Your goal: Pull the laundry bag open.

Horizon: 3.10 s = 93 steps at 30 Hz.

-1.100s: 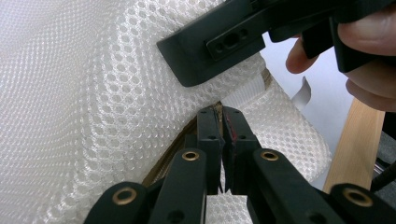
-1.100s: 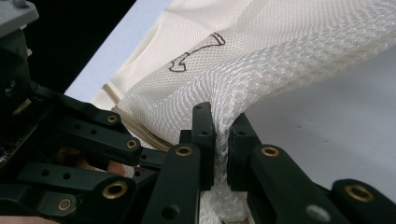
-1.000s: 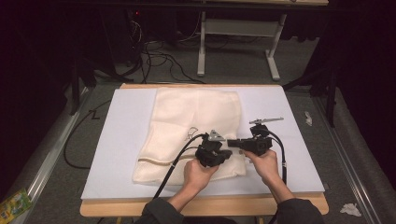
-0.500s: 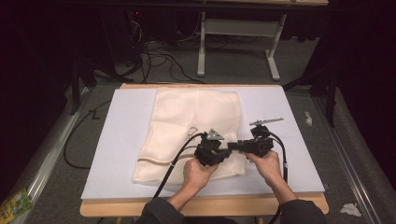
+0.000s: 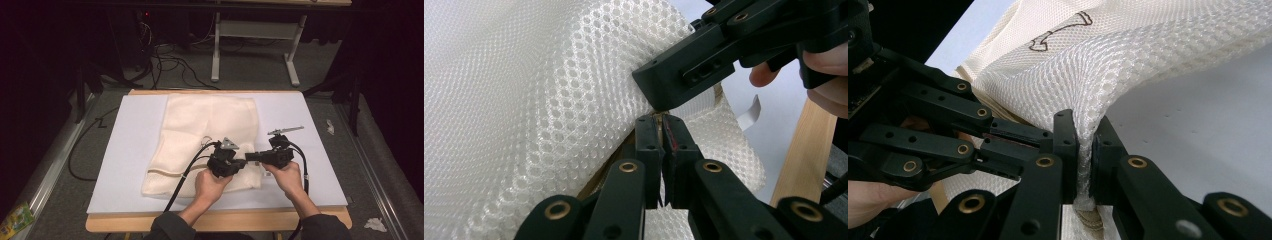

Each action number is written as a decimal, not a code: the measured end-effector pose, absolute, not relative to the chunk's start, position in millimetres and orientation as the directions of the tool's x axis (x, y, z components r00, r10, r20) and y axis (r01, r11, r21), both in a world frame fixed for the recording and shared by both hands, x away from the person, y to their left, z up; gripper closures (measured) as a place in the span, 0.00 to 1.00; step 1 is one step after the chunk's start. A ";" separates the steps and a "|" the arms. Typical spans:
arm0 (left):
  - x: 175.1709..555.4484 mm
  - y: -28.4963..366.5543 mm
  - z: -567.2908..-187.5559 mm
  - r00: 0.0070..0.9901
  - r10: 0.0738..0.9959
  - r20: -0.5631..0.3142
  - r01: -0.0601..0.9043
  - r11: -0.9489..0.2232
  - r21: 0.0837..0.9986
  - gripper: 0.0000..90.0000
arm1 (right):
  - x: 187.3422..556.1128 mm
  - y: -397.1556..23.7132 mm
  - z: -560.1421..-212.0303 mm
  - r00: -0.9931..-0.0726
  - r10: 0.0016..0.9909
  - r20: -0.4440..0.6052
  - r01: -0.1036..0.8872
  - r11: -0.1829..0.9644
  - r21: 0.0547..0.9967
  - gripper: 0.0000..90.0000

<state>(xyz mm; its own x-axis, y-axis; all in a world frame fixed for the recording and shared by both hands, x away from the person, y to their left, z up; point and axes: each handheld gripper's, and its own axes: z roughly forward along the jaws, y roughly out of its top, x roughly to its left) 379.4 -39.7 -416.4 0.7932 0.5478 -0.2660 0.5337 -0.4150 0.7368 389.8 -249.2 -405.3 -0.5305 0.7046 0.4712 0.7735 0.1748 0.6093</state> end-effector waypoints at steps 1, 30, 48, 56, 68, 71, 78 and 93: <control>379.4 -39.3 -416.3 0.794 0.551 -0.258 0.532 -0.421 0.735 0.97 | 390.1 -249.2 -405.4 -0.536 0.705 0.465 0.770 0.181 0.612 0.96; 380.7 -7.7 -406.8 0.779 0.588 -0.218 0.531 -0.433 0.728 0.97 | 388.3 -257.8 -402.1 -0.532 0.716 0.452 0.768 0.183 0.614 0.97; 381.0 -5.5 -406.6 0.781 0.584 -0.221 0.530 -0.432 0.730 0.97 | 388.1 -258.2 -402.3 -0.532 0.716 0.452 0.767 0.181 0.616 0.97; 381.7 -1.1 -409.2 0.774 0.590 -0.228 0.537 -0.423 0.729 0.97 | 387.7 -258.4 -403.2 -0.530 0.726 0.438 0.766 0.188 0.614 0.97; 383.0 6.3 -408.2 0.762 0.608 -0.225 0.546 -0.414 0.729 0.97 | 388.1 -260.9 -403.4 -0.524 0.743 0.416 0.765 0.196 0.613 0.97; 384.9 13.2 -407.9 0.754 0.616 -0.230 0.554 -0.408 0.726 0.97 | 387.6 -265.7 -403.8 -0.512 0.752 0.415 0.770 0.188 0.609 0.97; 385.5 16.9 -407.4 0.751 0.620 -0.228 0.554 -0.404 0.728 0.97 | 387.9 -266.1 -404.3 -0.515 0.753 0.409 0.768 0.195 0.610 0.97; 387.3 26.6 -405.4 0.736 0.633 -0.238 0.568 -0.388 0.726 0.97 | 388.0 -271.0 -404.1 -0.507 0.758 0.411 0.773 0.188 0.606 0.97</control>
<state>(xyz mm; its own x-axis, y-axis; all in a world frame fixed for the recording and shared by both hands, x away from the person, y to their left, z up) 387.3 26.6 -405.4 0.7364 0.6333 -0.2381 0.5682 -0.3878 0.7258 388.0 -271.0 -404.1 -0.5065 0.7580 0.4110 0.7731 0.1882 0.6057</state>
